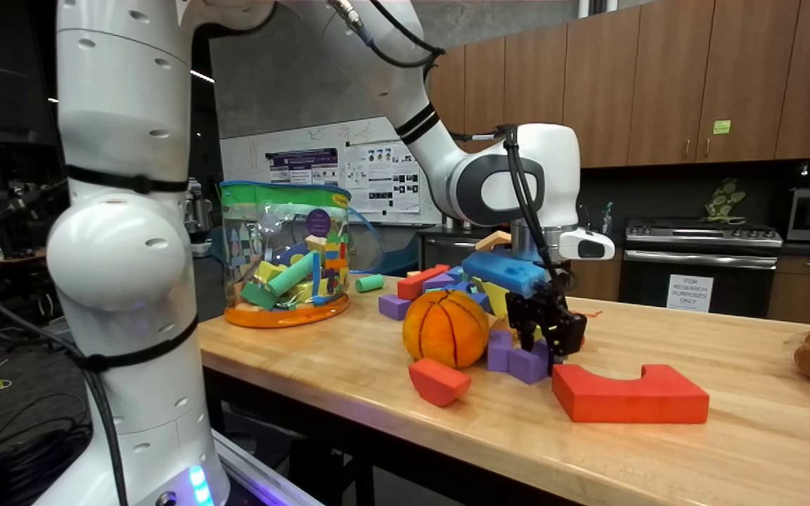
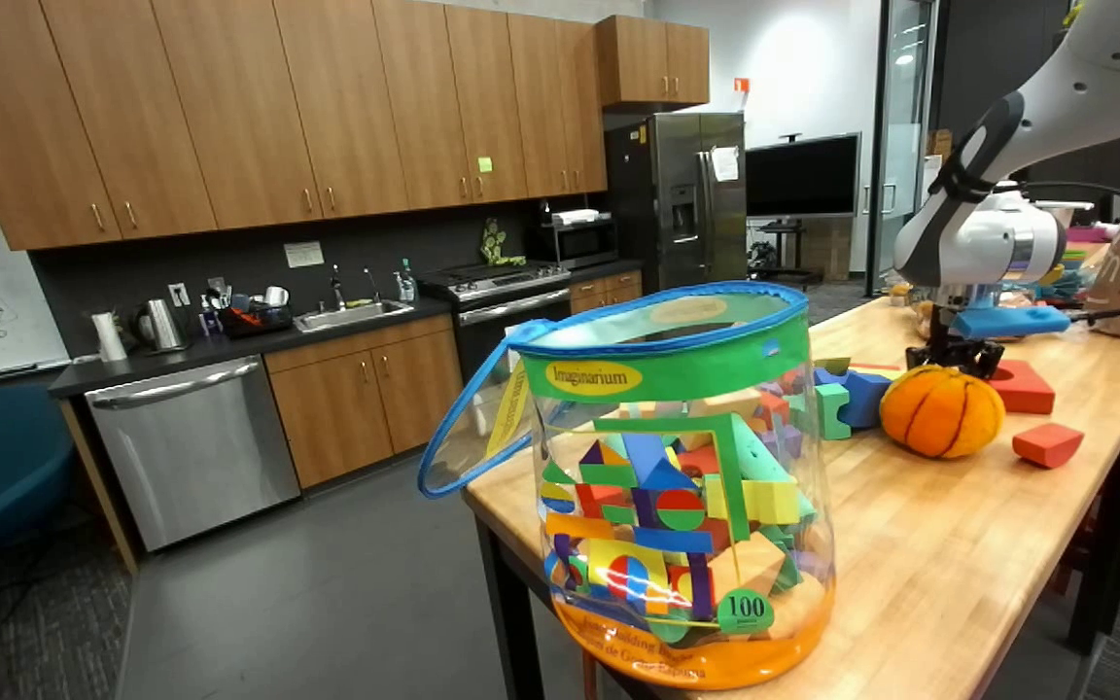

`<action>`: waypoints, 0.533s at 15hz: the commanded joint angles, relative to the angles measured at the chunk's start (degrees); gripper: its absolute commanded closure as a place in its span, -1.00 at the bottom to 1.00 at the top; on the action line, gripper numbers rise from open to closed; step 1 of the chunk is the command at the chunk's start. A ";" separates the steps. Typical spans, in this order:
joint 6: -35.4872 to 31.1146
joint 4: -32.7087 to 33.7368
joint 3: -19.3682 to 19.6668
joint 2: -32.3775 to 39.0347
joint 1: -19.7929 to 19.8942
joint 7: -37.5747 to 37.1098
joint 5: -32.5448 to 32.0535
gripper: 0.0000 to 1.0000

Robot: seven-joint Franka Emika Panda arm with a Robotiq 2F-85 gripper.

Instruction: Put one purple block in the bag on the left.

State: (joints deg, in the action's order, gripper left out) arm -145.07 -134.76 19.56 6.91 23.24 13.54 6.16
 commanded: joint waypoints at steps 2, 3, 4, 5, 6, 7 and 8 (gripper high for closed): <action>-0.85 2.92 1.63 2.54 0.53 -3.66 -1.53 0.56; -0.73 3.38 2.00 2.74 0.68 -4.26 -1.96 0.66; -0.24 3.87 2.49 2.52 0.93 -4.37 -2.61 0.66; 0.37 4.14 3.03 1.95 1.13 -4.46 -3.54 0.66; 1.05 4.51 3.94 0.93 1.22 -5.46 -5.45 0.66; 1.62 4.93 4.68 0.03 1.34 -6.09 -6.99 0.66; 2.16 5.44 5.44 -1.38 1.45 -6.79 -8.46 0.66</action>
State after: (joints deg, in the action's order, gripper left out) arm -145.38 -130.73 23.27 8.77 24.15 9.20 1.70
